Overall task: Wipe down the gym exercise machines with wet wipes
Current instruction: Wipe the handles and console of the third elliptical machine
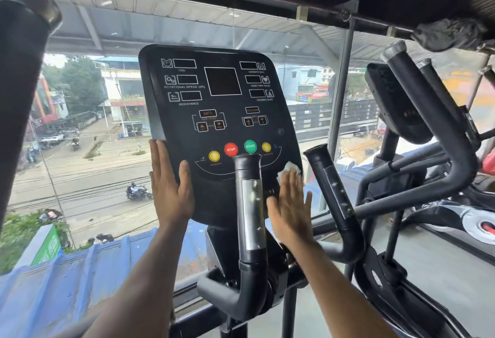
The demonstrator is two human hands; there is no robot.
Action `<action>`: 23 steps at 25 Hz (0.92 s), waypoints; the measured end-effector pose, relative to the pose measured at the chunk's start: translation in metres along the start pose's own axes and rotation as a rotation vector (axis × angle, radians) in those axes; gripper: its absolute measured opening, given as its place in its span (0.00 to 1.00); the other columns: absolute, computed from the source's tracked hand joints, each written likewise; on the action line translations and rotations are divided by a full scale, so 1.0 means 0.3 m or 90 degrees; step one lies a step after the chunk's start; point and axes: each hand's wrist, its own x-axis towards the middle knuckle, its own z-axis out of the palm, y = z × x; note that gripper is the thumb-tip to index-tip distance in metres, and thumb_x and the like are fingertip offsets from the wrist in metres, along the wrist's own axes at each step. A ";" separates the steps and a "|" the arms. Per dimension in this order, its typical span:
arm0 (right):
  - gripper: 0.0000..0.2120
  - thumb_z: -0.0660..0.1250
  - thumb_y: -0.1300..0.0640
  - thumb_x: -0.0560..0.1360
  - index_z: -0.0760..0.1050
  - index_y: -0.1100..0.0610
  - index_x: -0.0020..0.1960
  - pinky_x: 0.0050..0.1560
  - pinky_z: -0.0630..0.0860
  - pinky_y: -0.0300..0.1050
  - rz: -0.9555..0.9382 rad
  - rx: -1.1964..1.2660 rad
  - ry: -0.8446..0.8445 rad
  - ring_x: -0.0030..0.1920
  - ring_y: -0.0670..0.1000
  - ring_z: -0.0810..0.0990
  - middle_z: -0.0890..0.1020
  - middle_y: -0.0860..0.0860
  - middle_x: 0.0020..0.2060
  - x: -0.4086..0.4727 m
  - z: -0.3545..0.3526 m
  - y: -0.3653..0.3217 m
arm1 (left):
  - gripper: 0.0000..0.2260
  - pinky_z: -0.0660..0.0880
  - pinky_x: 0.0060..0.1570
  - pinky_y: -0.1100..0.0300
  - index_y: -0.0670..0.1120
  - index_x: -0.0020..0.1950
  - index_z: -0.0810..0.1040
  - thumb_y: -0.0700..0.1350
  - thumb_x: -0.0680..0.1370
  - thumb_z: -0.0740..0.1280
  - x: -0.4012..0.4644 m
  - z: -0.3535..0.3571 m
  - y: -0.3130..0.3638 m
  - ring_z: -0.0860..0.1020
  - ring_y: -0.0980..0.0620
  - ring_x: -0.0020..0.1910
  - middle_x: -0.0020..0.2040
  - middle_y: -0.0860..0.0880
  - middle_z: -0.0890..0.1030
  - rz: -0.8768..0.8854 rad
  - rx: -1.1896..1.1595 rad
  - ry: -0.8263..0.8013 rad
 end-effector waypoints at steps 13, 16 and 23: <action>0.36 0.54 0.46 0.81 0.45 0.56 0.83 0.80 0.49 0.60 -0.355 0.080 0.090 0.82 0.56 0.49 0.53 0.58 0.82 -0.249 0.075 -0.071 | 0.30 0.53 0.82 0.45 0.50 0.86 0.51 0.59 0.86 0.49 0.001 -0.007 0.006 0.47 0.62 0.83 0.86 0.56 0.48 0.001 0.024 0.000; 0.36 0.57 0.49 0.80 0.47 0.55 0.83 0.79 0.50 0.63 -0.392 -0.029 0.059 0.82 0.51 0.44 0.47 0.52 0.83 -0.203 0.058 -0.013 | 0.30 0.53 0.82 0.43 0.51 0.86 0.50 0.58 0.85 0.50 0.001 -0.009 0.008 0.47 0.62 0.83 0.86 0.56 0.48 -0.008 0.029 -0.007; 0.38 0.51 0.48 0.75 0.50 0.58 0.83 0.78 0.52 0.67 -0.205 0.000 0.082 0.82 0.50 0.46 0.48 0.53 0.83 -0.016 0.013 0.075 | 0.29 0.52 0.83 0.48 0.50 0.86 0.50 0.57 0.86 0.50 0.008 -0.004 0.006 0.47 0.61 0.83 0.86 0.55 0.48 -0.003 0.033 -0.006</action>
